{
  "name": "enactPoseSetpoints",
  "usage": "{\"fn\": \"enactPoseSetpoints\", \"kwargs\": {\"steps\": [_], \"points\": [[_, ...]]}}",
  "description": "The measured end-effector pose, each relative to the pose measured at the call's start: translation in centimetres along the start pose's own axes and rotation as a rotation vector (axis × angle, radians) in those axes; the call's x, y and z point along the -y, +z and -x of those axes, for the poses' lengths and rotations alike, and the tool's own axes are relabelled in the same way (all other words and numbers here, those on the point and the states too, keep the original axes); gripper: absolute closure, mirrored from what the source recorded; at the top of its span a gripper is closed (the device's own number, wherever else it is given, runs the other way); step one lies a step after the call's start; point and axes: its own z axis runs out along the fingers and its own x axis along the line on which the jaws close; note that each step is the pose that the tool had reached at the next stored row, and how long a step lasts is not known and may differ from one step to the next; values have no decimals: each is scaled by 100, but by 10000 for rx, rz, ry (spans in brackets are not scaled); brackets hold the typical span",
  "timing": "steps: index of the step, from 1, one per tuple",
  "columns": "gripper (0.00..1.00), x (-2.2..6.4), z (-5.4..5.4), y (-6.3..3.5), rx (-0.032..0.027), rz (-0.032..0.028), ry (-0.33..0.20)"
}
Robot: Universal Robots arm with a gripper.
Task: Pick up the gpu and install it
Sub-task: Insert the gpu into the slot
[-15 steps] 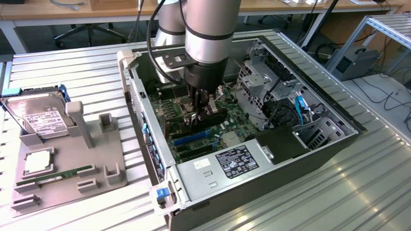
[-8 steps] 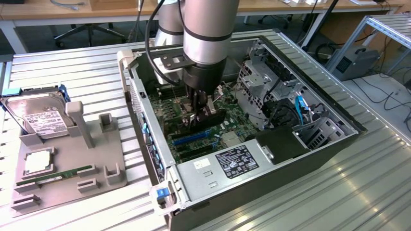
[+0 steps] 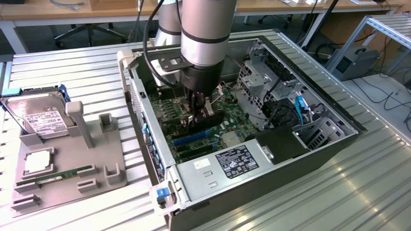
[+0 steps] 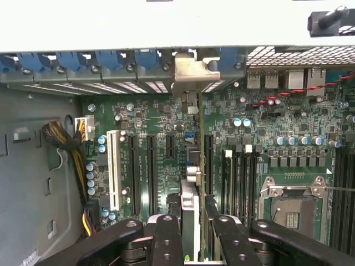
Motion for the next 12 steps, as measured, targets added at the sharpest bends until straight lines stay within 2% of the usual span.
{"fn": "enactPoseSetpoints", "kwargs": {"steps": [12], "points": [[73, -30, 0, 38, -1, 0, 0]]}}
